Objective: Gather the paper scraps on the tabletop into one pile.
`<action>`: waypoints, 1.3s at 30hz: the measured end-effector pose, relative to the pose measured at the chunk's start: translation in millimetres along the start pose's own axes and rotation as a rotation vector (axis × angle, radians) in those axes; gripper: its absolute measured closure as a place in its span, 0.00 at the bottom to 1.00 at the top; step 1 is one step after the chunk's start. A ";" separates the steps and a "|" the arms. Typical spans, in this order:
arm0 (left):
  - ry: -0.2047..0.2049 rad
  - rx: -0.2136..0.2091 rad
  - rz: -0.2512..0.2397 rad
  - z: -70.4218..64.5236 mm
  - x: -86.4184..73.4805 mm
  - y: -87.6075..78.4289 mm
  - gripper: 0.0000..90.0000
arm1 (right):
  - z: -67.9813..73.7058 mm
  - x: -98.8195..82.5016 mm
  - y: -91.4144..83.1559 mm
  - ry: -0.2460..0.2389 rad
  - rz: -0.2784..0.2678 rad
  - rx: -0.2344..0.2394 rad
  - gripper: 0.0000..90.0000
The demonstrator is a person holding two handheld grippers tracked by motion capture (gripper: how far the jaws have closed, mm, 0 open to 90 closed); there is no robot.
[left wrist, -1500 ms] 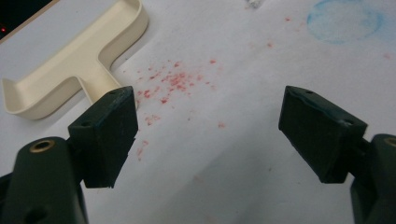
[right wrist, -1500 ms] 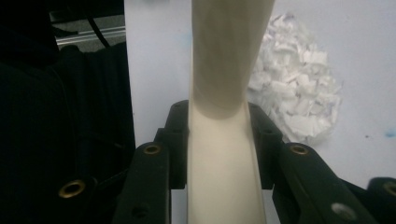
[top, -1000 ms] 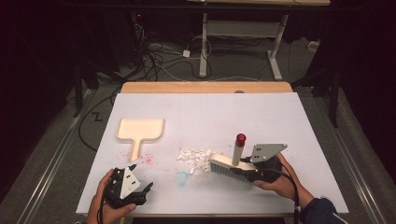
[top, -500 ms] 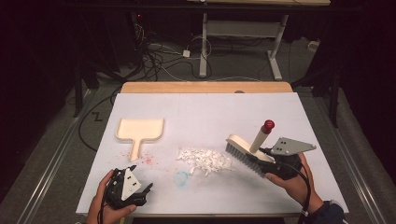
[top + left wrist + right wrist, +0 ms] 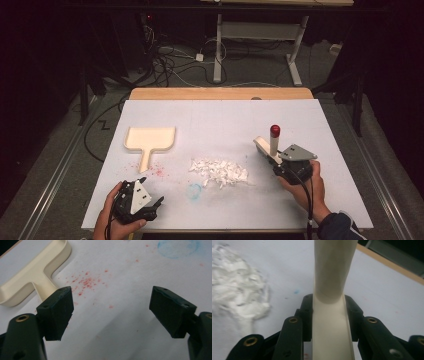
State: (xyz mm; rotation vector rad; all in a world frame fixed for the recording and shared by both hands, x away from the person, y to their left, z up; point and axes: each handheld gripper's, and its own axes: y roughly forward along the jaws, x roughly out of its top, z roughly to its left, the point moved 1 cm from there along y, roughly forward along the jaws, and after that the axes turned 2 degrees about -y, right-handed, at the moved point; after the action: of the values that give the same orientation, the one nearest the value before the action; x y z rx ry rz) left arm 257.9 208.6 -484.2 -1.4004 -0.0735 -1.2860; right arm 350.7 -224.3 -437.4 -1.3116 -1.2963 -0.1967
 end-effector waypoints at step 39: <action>0.020 -0.043 -0.004 -3.3 2.9 0.9 0.21 | 40.1 52.2 -3.0 0.070 -0.142 0.148 0.75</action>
State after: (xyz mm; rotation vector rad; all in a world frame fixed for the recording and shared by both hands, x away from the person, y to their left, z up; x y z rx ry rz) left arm 257.6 204.2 -483.7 -1.4241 -0.0357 -1.3115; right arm 344.3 -166.6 -406.3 -1.0799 -1.3199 -0.2388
